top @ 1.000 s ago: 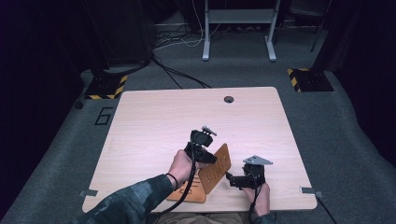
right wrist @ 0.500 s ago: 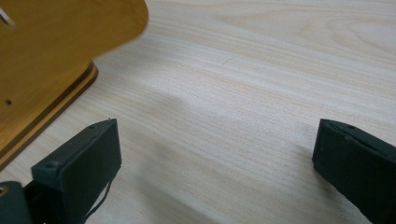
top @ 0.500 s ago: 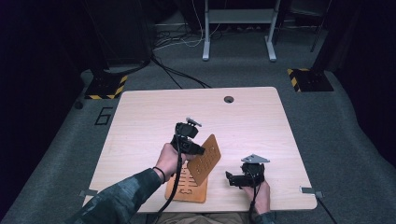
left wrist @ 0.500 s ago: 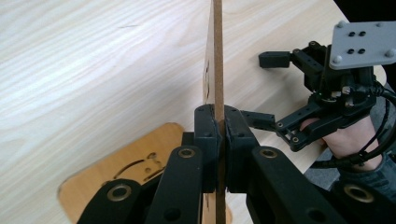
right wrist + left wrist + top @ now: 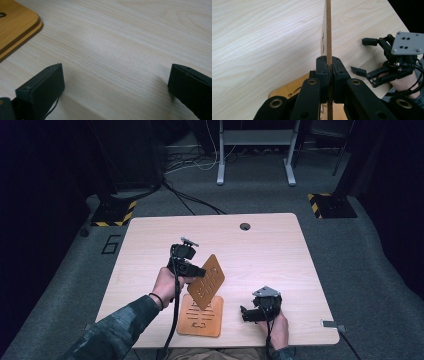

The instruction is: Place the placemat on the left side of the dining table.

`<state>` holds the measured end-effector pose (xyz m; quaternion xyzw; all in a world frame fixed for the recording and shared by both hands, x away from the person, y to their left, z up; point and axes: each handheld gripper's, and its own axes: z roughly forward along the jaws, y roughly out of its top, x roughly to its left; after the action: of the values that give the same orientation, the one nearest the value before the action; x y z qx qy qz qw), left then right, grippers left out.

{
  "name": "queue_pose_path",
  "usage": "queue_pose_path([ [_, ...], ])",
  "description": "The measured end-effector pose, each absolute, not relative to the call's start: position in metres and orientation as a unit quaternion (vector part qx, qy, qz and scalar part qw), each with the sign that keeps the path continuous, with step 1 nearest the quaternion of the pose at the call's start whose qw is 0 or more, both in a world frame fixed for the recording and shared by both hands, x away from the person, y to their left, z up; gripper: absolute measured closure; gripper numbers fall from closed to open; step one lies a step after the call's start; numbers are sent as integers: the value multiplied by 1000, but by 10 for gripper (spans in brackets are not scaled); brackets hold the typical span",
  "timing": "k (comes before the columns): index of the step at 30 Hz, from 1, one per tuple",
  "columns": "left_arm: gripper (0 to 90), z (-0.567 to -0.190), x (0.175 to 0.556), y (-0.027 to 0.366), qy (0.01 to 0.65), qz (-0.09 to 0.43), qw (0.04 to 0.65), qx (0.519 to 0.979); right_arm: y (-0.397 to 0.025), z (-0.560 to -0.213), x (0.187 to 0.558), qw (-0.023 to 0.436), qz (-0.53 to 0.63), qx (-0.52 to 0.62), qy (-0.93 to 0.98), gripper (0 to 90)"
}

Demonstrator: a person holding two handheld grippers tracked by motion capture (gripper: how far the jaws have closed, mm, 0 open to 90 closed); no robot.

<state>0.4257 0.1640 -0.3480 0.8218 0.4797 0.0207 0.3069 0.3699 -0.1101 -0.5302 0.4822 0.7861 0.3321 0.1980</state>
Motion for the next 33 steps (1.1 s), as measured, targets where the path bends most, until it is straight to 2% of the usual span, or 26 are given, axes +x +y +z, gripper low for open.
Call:
queue_pose_path([
  [33,862,-348,470,246,572,71,281,767,-110,-530,370,199,332,482,786,0],
])
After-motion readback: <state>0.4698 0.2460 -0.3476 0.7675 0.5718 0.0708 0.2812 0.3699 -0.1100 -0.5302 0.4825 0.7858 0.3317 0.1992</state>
